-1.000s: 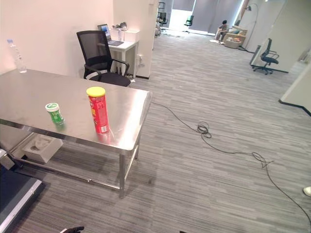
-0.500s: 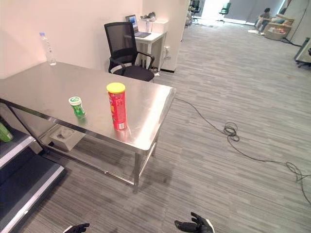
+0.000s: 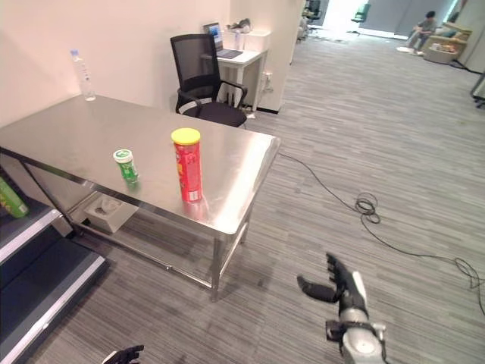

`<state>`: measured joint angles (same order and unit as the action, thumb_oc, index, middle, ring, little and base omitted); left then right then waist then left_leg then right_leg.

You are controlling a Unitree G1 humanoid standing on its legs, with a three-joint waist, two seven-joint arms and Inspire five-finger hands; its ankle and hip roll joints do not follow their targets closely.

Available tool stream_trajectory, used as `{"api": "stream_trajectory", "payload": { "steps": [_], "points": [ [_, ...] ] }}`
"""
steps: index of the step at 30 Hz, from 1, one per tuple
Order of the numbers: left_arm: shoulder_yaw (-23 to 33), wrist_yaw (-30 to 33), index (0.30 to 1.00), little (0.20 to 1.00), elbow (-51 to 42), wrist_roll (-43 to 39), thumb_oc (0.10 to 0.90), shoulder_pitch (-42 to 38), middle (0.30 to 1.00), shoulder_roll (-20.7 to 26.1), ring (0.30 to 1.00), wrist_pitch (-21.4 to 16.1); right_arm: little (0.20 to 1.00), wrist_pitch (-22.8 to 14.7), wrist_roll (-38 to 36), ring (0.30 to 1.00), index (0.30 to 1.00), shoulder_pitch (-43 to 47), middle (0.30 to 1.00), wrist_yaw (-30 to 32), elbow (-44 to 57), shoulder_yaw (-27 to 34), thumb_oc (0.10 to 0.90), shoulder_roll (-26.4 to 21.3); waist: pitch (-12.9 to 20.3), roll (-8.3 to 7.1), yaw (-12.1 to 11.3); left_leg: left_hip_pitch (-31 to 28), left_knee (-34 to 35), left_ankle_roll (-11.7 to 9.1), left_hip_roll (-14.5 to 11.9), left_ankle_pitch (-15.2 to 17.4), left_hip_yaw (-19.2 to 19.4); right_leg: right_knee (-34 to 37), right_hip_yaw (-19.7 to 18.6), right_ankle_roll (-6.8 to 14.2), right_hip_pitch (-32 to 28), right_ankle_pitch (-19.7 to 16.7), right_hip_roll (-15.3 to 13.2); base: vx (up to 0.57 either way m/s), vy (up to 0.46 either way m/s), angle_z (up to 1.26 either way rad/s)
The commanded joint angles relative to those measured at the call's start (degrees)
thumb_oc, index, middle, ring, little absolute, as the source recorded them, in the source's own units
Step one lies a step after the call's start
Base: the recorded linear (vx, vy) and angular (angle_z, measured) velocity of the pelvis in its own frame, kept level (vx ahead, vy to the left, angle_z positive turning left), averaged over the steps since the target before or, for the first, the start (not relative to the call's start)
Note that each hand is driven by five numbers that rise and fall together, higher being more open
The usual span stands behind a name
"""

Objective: Put the goods on the table back onto the shelves and tidy them up.

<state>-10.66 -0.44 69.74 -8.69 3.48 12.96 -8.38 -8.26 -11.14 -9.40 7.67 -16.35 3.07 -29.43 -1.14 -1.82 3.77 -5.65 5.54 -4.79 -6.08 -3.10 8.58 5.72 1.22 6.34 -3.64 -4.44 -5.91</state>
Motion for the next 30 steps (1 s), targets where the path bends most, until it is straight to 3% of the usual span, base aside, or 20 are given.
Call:
{"api": "stream_trajectory", "payload": {
  "steps": [1, 5, 11, 19, 30],
  "points": [
    [1.68, 0.90, 0.900, 0.900, 1.91, 1.22, 0.800, -5.44, 0.900, 2.51, 0.900, -1.82, 0.900, -5.52, 2.41, 0.900, 0.900, 5.76, 0.900, 1.24, 3.75, 3.22, 0.800, -3.13, -1.07, -1.44, -1.05, -1.89, -0.54, 2.83, 1.41, 7.05, -1.73, -0.72, -1.86, 3.90, 1.03, -0.19, -2.47, 0.00, 0.000, 0.00],
    [4.30, 1.00, 0.900, 0.900, 2.49, 0.15, 0.800, -4.17, 0.900, 4.42, 0.900, -0.83, 0.900, -6.83, 0.95, 0.900, 0.900, 12.32, 0.900, 1.68, 6.11, 1.54, 0.800, -5.33, -0.93, -2.27, -0.71, -2.05, -0.54, 2.76, 1.19, 7.05, -0.87, -0.72, -3.40, 3.61, 1.42, -0.21, -2.30, -0.02, -0.015, -0.12],
    [3.78, 1.65, 0.900, 0.900, 3.50, 0.61, 0.800, -5.07, 0.900, 4.53, 0.900, 0.13, 0.900, -8.13, -3.99, 0.900, 0.900, 22.36, 0.900, 1.44, 9.61, -2.16, 0.800, -7.30, -0.77, -2.48, -0.70, -2.17, -0.54, 2.49, 1.11, 7.10, -0.09, -0.72, -4.38, 3.77, 1.77, 0.08, -1.91, -0.01, -0.015, -0.14],
    [3.64, 1.71, 0.900, 0.900, 3.49, 1.89, 0.800, -4.30, 0.900, 4.82, 0.900, 0.50, 0.900, -8.56, -3.38, 0.900, 0.900, 25.31, 0.900, 0.97, 12.24, -4.37, 0.800, -7.34, -0.53, -2.11, -1.29, -2.02, -0.54, 2.29, 0.93, 7.22, -0.17, -0.72, -4.29, 3.54, 1.44, 0.53, -1.74, 0.00, -0.003, 0.00],
    [1.96, 1.08, 0.900, 0.900, 3.49, 4.51, 0.800, -3.36, 0.900, 4.72, 0.900, 1.01, 0.900, -7.87, -1.36, 0.900, 0.900, 32.04, 0.900, 0.72, 11.75, -9.86, 0.800, -7.76, -0.76, -0.99, -0.30, -2.20, -0.54, 1.86, 0.48, 7.08, 1.80, -0.72, -6.10, 3.74, 2.35, 0.53, -0.74, -0.01, -0.007, -0.06]
  ]
}}
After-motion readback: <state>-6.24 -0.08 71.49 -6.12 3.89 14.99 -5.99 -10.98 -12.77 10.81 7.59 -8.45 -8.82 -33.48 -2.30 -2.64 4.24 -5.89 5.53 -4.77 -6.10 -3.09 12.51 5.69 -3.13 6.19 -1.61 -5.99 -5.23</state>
